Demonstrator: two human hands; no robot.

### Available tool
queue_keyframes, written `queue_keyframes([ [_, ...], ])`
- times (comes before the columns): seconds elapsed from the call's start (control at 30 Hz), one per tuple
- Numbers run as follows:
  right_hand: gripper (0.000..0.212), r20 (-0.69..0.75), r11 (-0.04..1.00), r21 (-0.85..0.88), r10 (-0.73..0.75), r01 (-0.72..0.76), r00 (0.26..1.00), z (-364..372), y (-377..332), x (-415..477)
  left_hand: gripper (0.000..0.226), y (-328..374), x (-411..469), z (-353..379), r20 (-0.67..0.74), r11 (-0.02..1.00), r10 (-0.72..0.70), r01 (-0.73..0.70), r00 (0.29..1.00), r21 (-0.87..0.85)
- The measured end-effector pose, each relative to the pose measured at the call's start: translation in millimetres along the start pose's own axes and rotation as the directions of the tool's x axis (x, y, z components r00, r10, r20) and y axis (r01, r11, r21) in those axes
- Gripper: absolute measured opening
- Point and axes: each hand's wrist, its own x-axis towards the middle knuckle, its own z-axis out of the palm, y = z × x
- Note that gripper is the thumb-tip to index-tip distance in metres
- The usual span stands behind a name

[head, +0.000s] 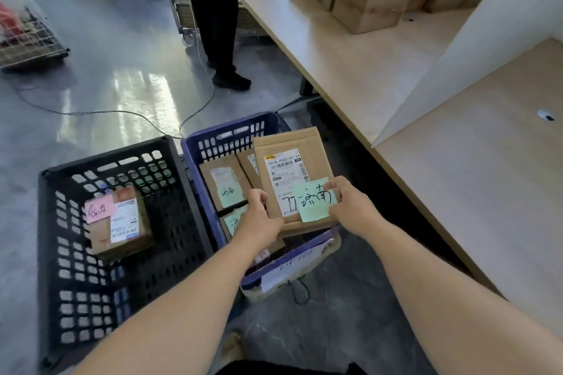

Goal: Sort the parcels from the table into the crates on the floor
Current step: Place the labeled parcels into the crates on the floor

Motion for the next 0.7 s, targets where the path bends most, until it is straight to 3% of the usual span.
queue_keyframes([
  [0.27,0.04,0.161,0.941,-0.334,-0.006,0.06,0.987,5,15,81,0.021,-18,56,42,0.026,0.963,-0.226,0.228,0.974,-0.145],
  [0.43,0.04,0.272,0.898,-0.434,0.055,0.071,0.961,20,26,130,0.022,-32,93,67,0.018,0.92,-0.34,0.336,0.94,-0.202],
  [0.57,0.016,0.349,0.877,-0.467,0.065,0.113,0.935,33,28,163,0.015,-46,126,74,0.007,0.905,-0.387,0.382,0.922,-0.189],
  [0.7,0.031,0.379,0.863,-0.482,0.046,0.155,0.924,46,30,184,0.015,-59,147,80,-0.006,0.893,-0.426,0.419,0.905,-0.161],
])
